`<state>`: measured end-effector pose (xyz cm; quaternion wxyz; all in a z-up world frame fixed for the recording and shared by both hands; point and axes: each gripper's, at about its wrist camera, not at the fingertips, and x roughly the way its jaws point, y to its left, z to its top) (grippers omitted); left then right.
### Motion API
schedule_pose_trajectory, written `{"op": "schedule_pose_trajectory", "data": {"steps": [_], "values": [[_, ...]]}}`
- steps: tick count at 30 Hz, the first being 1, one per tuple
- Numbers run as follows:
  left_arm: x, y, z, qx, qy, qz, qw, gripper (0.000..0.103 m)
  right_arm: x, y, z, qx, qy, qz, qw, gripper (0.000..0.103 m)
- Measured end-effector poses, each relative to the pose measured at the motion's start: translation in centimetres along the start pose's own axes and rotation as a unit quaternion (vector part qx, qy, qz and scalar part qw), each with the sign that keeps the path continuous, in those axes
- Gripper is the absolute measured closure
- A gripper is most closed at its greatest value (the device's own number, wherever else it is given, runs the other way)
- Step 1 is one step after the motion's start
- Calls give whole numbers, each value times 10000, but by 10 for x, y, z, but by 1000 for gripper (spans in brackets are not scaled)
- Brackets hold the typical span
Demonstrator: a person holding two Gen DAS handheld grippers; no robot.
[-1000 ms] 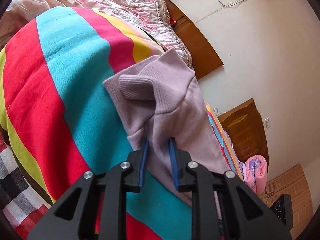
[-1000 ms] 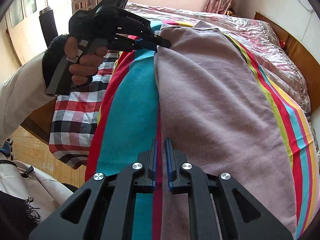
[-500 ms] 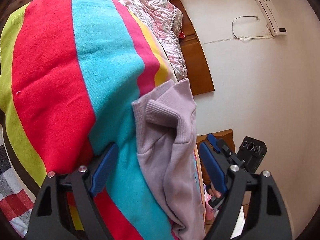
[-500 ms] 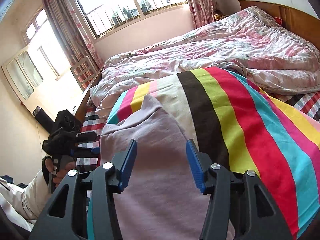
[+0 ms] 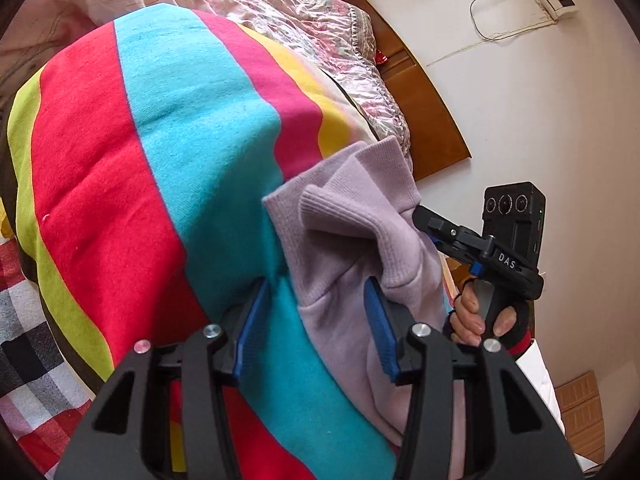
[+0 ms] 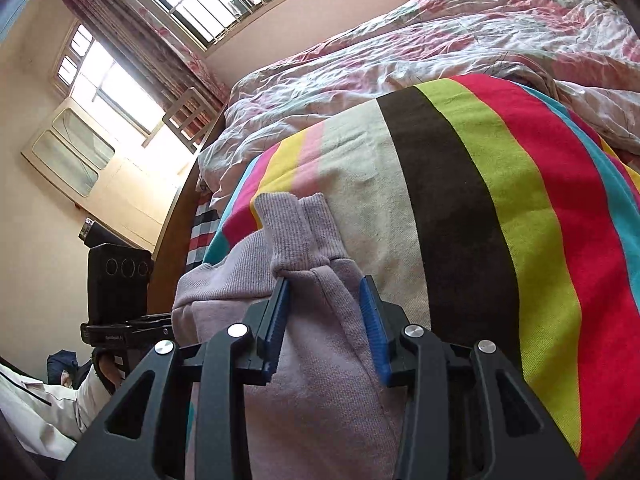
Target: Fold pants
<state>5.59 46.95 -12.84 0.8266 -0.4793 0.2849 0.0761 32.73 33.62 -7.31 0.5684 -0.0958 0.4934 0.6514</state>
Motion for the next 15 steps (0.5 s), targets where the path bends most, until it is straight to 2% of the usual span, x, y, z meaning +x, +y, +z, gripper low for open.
{"op": "schedule_pose_trajectory", "data": {"steps": [1, 2, 3, 4, 6, 9, 11, 15], "values": [[2, -12, 4, 157, -25, 157, 9997, 56, 0, 1, -1, -11, -39, -18, 10000, 64], [2, -19, 4, 326, -54, 303, 9990, 74, -1, 4, -2, -114, -81, -67, 9999, 64], [2, -27, 4, 508, -75, 479, 9975, 94, -2, 7, -5, -199, -118, -106, 9997, 72], [2, -36, 4, 691, -133, 720, 9949, 93, -4, 11, -7, -280, -154, -149, 9994, 84], [-7, -49, 5, 960, -323, 691, 9925, 95, -11, 23, -12, -537, -347, -398, 9972, 90], [-25, -82, 19, 1497, -682, 503, 9851, 95, -36, 47, -14, -831, -825, -703, 9906, 92], [-32, -96, 32, 1730, -811, 447, 9806, 95, -58, 53, -3, -741, -1249, -876, 9855, 92], [-30, -93, 50, 1692, -956, 543, 9794, 95, -70, 52, 14, -583, -1519, -966, 9819, 92]]}}
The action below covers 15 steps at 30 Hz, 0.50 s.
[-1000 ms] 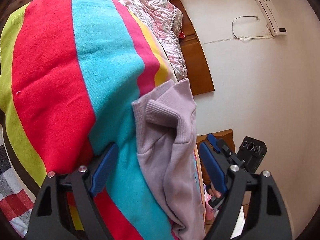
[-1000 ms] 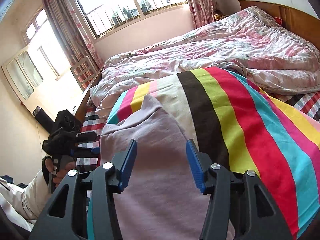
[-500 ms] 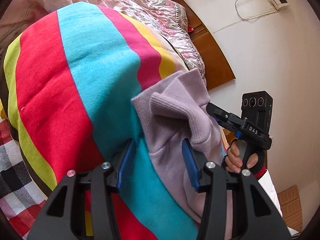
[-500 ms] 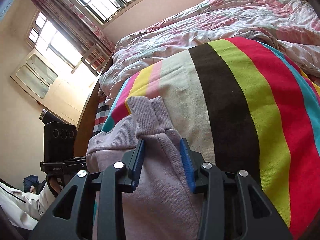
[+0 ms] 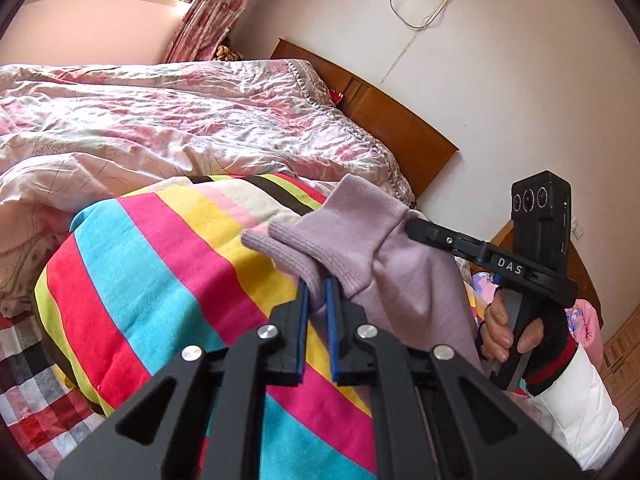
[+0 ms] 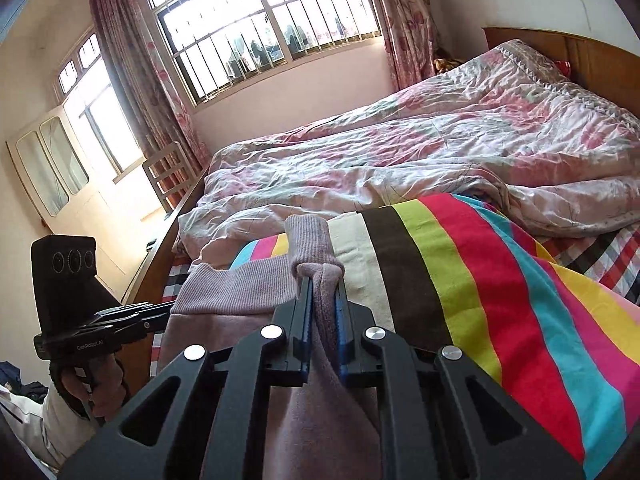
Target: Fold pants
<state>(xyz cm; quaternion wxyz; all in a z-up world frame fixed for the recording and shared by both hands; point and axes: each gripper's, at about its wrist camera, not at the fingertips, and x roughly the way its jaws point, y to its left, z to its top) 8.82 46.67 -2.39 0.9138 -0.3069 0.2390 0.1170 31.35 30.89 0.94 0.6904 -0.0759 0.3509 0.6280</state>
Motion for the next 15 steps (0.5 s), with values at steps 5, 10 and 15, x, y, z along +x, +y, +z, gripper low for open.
{"op": "schedule_pose_trajectory", "data": {"steps": [5, 10, 15], "values": [[40, 51, -38, -319, 707, 286, 9966, 94, 43, -17, -26, 454, 525, 21, 9976, 85], [34, 80, -47, -975, 552, -214, 9935, 82, 59, -29, -51, 744, 573, -204, 9954, 34], [-11, 58, -32, -1043, -113, -179, 9943, 61, 22, -4, -40, 287, 64, -192, 9994, 37]]}}
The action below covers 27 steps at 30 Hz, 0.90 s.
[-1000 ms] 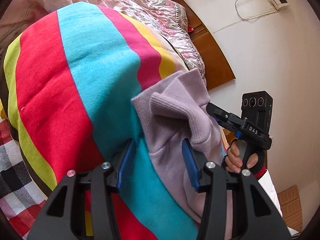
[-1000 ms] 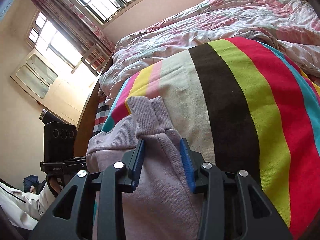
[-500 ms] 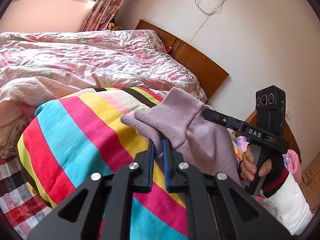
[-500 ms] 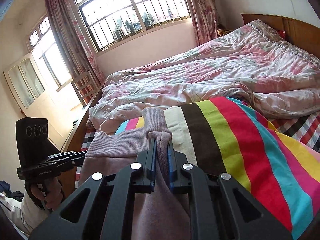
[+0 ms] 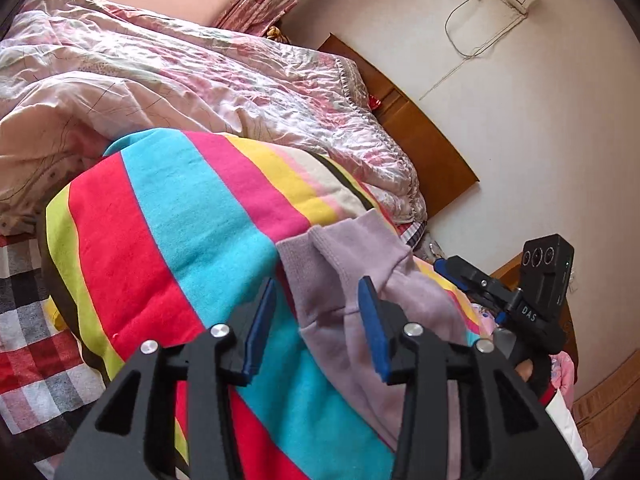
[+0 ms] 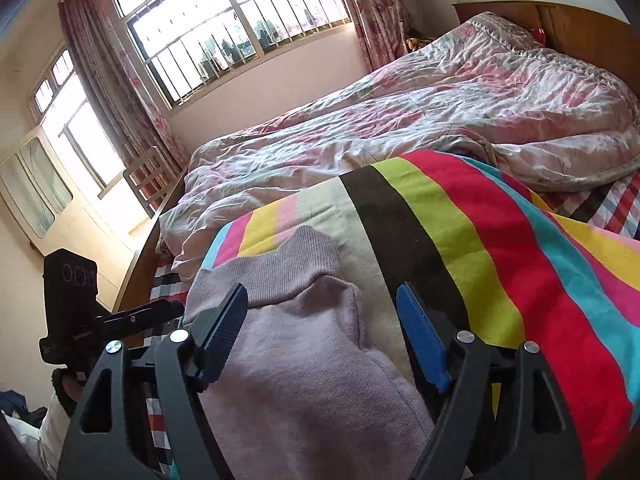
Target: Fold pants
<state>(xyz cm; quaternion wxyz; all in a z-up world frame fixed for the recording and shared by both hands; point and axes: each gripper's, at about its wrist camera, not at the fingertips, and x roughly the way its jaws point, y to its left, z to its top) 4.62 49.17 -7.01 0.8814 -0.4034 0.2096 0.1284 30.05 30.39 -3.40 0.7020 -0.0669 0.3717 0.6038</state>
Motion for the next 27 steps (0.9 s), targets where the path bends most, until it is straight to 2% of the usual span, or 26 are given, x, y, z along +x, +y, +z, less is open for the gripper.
{"op": "schedule_pose_trajectory", "data": {"steps": [1, 3, 5, 7, 8, 11, 12, 15, 17, 19, 23, 25, 26, 27], "values": [[-3, -9, 1, 75, -35, -160, 9998, 61, -8, 11, -1, -202, -22, -13, 9998, 42], [5, -24, 4, 147, 191, -495, 9985, 61, -21, 33, -8, -579, 60, 194, 9981, 46], [29, -26, 6, 84, 515, -567, 9970, 61, -31, 55, -23, -909, 275, 390, 9947, 46], [54, -19, 3, -20, 809, -443, 9957, 61, -40, 74, -46, -1232, 583, 419, 9898, 46], [62, -13, 2, -147, 875, -408, 9952, 65, -46, 82, -60, -1348, 730, 391, 9874, 46], [66, 4, 3, -632, 850, -632, 9924, 71, -62, 99, -101, -1539, 1065, 130, 9822, 49], [65, 7, 4, -694, 833, -644, 9920, 75, -68, 103, -115, -1573, 1157, 21, 9807, 53], [64, 9, 5, -694, 830, -587, 9924, 78, -88, 115, -151, -1595, 1237, -69, 9794, 58], [62, 9, 5, -676, 783, -481, 9935, 78, -95, 122, -169, -1733, 1293, -377, 9756, 60], [61, 12, 4, -768, 738, -449, 9933, 77, -97, 123, -182, -1718, 1353, -572, 9741, 67], [59, 7, 2, -689, 671, -342, 9948, 76, -99, 124, -202, -1714, 1427, -842, 9712, 73], [60, 5, 2, -676, 655, -287, 9952, 76, -98, 123, -207, -1732, 1413, -1039, 9691, 82], [59, 4, 2, -648, 656, -258, 9954, 79, -100, 122, -208, -1679, 1349, -1056, 9708, 85], [58, 2, 2, -598, 660, -218, 9958, 80, -102, 121, -207, -1624, 1288, -1052, 9726, 93]]}}
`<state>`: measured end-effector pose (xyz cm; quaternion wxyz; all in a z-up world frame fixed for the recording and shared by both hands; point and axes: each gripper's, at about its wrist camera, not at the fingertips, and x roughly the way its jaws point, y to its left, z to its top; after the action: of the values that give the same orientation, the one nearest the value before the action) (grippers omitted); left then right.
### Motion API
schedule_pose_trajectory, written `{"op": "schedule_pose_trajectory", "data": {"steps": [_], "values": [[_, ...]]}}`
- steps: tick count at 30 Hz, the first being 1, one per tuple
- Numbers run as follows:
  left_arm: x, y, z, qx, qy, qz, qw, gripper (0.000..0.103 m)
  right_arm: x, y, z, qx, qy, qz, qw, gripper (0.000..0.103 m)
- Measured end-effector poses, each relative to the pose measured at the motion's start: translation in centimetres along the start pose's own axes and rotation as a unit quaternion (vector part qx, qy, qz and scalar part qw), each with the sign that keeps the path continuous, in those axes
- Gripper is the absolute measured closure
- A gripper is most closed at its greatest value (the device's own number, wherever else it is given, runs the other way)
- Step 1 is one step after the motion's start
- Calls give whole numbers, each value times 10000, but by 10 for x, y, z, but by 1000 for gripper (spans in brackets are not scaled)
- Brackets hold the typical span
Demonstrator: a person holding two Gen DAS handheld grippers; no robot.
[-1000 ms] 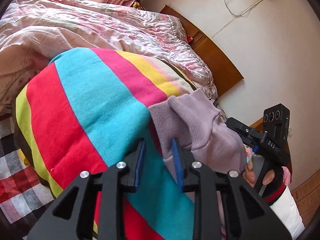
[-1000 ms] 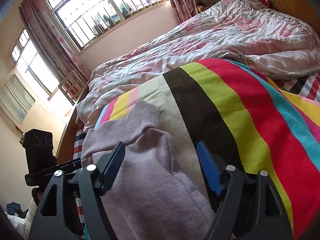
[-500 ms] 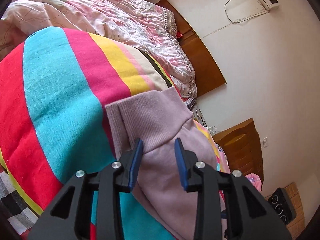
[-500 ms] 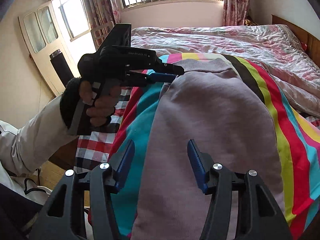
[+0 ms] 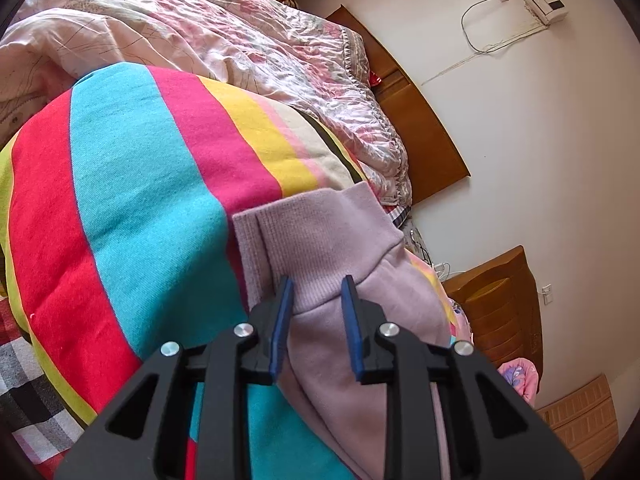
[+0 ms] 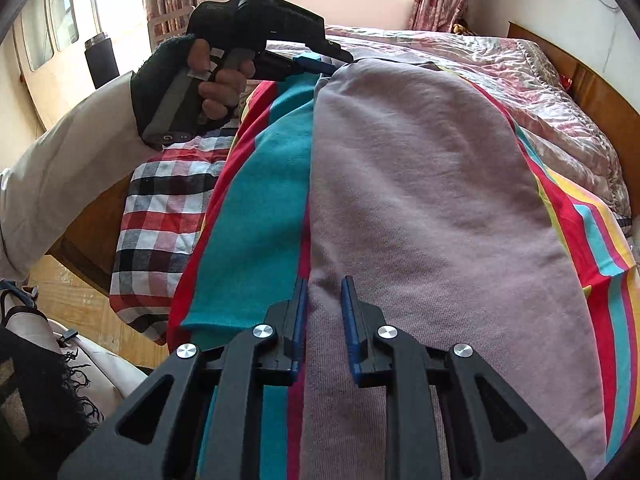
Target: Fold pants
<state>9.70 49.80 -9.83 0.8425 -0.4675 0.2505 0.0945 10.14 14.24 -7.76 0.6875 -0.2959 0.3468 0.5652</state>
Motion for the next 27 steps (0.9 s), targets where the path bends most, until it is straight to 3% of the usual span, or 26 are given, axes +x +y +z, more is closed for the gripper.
{"op": "schedule_pose_trajectory", "data": {"steps": [3, 5, 8, 11, 12, 14, 16, 18, 19, 23, 27], "values": [[-1, 1, 1, 25, 0, 29, 10000, 86, -2, 2, 1, -45, -111, -197, 9997, 97], [-7, 1, 0, 7, -74, 15, 10000, 92, -13, 9, 4, -89, -282, -102, 9995, 97], [-19, 0, 0, 43, -264, 34, 9996, 92, -27, 18, 6, -198, -458, 85, 9987, 100], [-12, 6, 0, -163, -138, -20, 9998, 92, -7, 16, 2, -215, -201, -247, 9993, 100], [-10, 8, 0, -227, -87, -112, 9996, 88, -3, 13, 1, -130, -158, -133, 9997, 100], [-10, 5, -3, -183, -60, -170, 9997, 61, -6, 13, 0, -17, -293, -154, 9994, 94], [-9, 1, -3, -80, -82, -140, 9998, 57, -13, 13, 1, 88, -402, -54, 9991, 86], [-5, -4, -2, 25, -55, -101, 9999, 58, -20, 10, 0, 186, -525, -48, 9984, 70], [-2, -5, -1, 87, -28, -53, 9999, 59, -23, 8, 0, 244, -580, -67, 9980, 70], [1, -8, 0, 166, -2, 49, 9998, 90, -29, -2, -2, 472, -700, -216, 9962, 70], [-32, -33, -6, 677, -442, 268, 9964, 92, -29, -8, -4, 629, -655, -291, 9954, 70]]}}
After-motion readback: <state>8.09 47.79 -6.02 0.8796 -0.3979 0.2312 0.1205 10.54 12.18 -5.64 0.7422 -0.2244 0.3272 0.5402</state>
